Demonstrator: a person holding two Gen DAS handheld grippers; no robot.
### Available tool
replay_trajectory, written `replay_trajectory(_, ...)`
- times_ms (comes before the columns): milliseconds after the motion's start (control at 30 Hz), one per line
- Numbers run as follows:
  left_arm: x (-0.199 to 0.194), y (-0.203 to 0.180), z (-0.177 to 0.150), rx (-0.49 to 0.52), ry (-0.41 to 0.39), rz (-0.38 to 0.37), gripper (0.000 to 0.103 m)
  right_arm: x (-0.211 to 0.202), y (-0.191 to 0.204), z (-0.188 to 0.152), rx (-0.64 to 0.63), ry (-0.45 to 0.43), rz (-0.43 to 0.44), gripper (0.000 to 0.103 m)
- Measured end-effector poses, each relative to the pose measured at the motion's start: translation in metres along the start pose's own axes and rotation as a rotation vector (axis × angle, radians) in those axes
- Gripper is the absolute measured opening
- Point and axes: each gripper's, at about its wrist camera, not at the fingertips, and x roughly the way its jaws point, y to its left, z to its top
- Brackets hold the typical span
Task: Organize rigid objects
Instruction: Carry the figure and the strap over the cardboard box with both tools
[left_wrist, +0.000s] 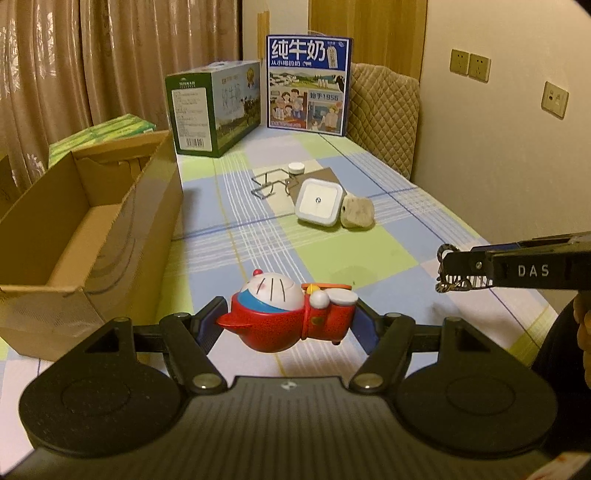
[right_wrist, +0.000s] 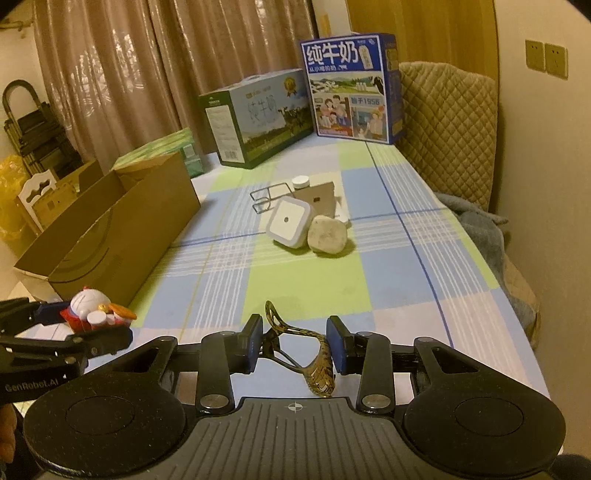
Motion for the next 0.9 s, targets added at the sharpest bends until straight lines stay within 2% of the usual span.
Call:
replay_trajectory(267, -0.011, 0.017, 0.025, -0.002, -0.035, 0.012, 0.067, -0.001, 0.018, 0.021, -0.024, -0.03, 0.044, 0.034)
replay_trajectory(433, -0.026, 0.047, 0.046, -0.012, -0.061, 0.052, 0.067, 0.008, 0.047, 0.05, -0.031, -0.053, 0.136, 0.034)
replay_trajectory(667, -0.048, 0.109, 0.071, 0.005, -0.092, 0.148, 0.067, 0.024, 0.115, 0.098, -0.068, -0.094, 0.304, 0.034)
replay_trajectory(900, -0.051, 0.181, 0.078, -0.028, -0.059, 0.216, 0.067, 0.059, 0.187, 0.129, -0.089, -0.073, 0.449, 0.034)
